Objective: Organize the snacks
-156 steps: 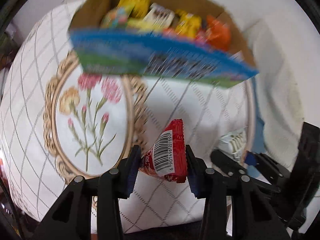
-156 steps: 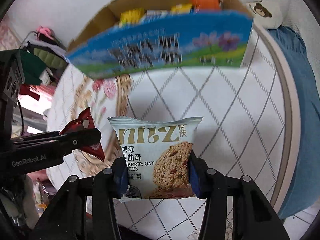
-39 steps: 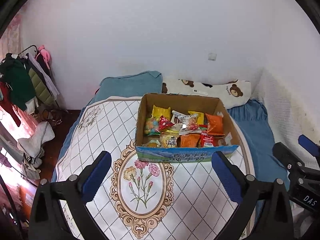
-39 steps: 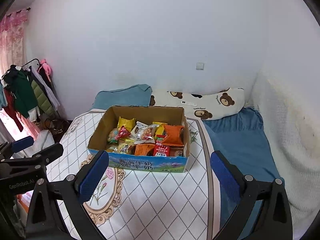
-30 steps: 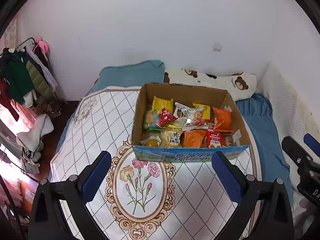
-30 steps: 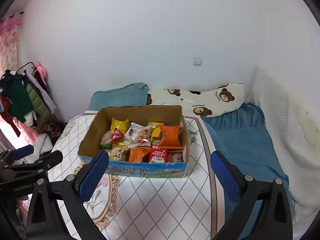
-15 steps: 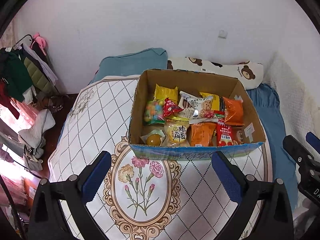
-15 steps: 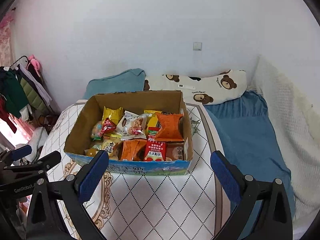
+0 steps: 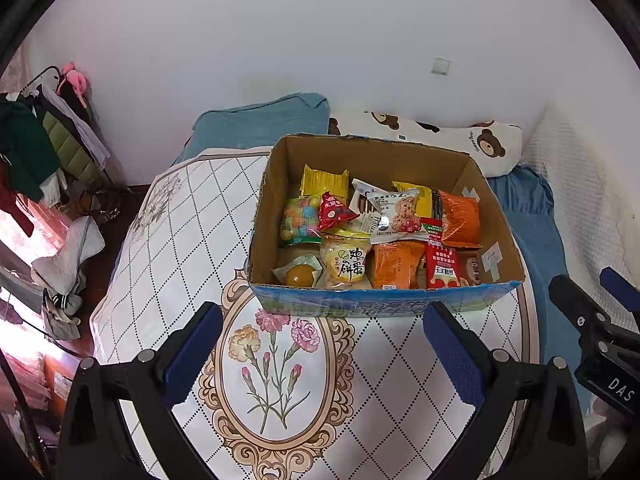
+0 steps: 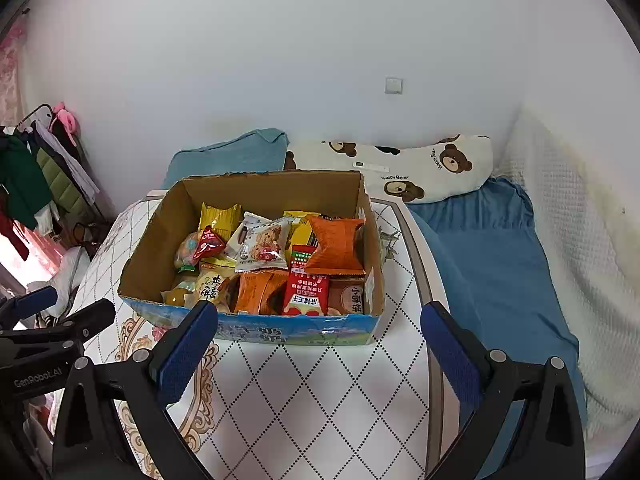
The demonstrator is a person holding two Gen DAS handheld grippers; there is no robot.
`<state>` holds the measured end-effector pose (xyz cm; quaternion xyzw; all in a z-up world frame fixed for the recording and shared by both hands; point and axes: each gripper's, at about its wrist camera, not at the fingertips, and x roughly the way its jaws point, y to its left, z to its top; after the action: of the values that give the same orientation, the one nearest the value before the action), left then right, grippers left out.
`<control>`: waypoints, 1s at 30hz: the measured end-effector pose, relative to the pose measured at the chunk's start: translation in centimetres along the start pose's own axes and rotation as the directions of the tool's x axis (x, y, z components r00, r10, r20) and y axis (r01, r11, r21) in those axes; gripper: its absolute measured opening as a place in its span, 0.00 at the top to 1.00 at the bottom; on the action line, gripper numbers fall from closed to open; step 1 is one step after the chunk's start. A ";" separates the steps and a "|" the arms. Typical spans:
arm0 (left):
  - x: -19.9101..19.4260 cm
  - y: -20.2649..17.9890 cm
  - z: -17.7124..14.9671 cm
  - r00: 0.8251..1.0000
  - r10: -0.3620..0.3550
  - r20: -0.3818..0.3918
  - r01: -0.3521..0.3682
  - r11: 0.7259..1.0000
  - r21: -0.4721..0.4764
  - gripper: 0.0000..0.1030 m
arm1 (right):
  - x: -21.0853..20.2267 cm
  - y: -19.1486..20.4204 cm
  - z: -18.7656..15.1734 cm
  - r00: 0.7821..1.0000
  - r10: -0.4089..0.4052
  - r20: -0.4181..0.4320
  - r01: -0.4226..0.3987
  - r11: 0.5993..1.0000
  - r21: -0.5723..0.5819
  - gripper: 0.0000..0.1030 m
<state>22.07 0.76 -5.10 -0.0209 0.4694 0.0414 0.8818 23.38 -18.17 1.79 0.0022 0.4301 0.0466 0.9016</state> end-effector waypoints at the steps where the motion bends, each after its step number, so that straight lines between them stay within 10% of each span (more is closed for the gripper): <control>1: 0.0 0.0 0.0 1.000 0.000 0.003 0.000 1.000 0.001 0.00 | -0.1 -0.1 0.0 1.000 0.002 0.000 -0.002 1.000 0.003 0.00; 30: -1.0 -0.5 0.5 1.000 -0.016 0.018 0.016 1.000 0.023 0.00 | -0.6 -0.4 0.1 1.000 0.009 0.012 -0.009 1.000 0.006 0.00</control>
<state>21.99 0.30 -4.02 -0.0141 0.4618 0.0292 0.8864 23.10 -18.59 2.32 0.0068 0.4249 0.0492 0.9039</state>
